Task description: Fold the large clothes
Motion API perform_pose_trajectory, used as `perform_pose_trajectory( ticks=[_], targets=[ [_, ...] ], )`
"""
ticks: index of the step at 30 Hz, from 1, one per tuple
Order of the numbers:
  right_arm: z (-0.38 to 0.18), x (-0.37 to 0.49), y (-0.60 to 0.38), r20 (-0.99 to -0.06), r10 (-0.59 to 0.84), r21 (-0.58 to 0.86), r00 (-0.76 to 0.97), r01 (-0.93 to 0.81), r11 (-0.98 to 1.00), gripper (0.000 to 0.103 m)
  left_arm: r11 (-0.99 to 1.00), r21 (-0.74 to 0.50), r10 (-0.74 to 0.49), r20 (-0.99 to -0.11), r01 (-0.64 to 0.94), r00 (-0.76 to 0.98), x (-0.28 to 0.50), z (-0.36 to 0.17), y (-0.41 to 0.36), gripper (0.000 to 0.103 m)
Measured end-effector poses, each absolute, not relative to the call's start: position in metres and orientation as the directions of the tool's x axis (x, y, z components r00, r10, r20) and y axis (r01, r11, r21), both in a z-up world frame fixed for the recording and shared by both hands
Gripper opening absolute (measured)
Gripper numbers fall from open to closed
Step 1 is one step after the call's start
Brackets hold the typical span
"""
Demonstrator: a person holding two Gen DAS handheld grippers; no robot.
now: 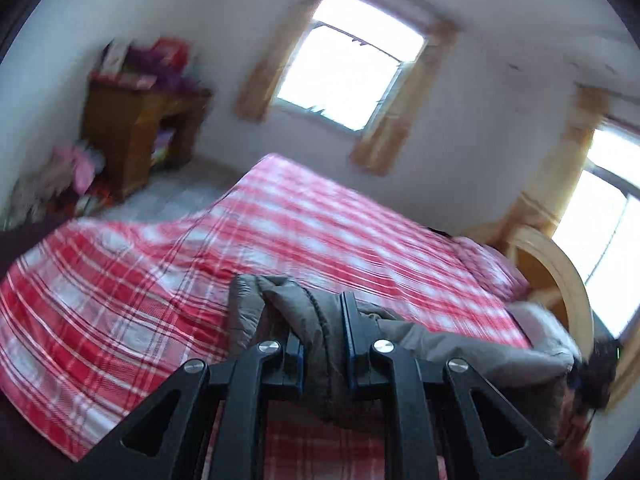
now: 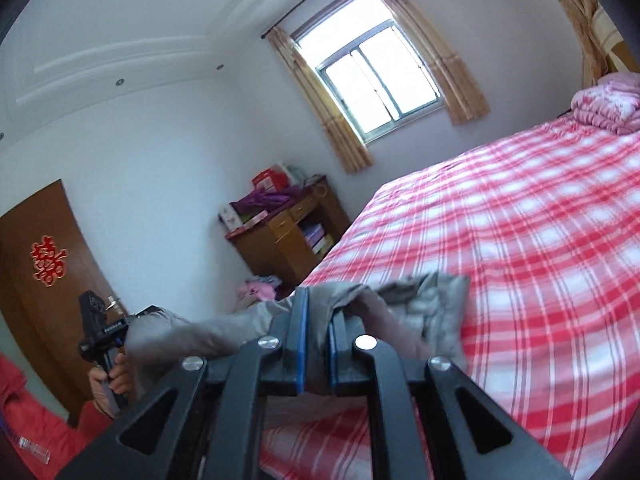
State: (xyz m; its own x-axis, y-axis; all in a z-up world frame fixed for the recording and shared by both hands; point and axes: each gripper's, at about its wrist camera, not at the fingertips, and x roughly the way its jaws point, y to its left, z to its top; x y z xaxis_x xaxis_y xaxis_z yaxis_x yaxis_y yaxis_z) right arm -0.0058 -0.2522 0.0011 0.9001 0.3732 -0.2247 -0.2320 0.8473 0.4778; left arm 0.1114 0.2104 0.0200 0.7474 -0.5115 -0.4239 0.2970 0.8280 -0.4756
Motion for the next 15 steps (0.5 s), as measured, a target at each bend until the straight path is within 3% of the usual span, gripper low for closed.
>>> perform_pose_trajectory(
  ticks=[7, 15],
  targets=[
    [-0.033, 0.156, -0.280, -0.348, 0.313, 0.549, 0.884, -0.079, 0.832, 0.011, 0.892, -0.449, -0.364, -0.649, 0.050, 0.668, 0.266, -0.061, 0.170, 0.015],
    [-0.127, 0.274, -0.287, -0.513, 0.138, 0.454, 0.847, 0.131, 0.881, 0.011, 0.947, -0.320, -0.231, -0.755, -0.036, 0.614, 0.344, -0.145, 0.137, 0.016]
  ],
)
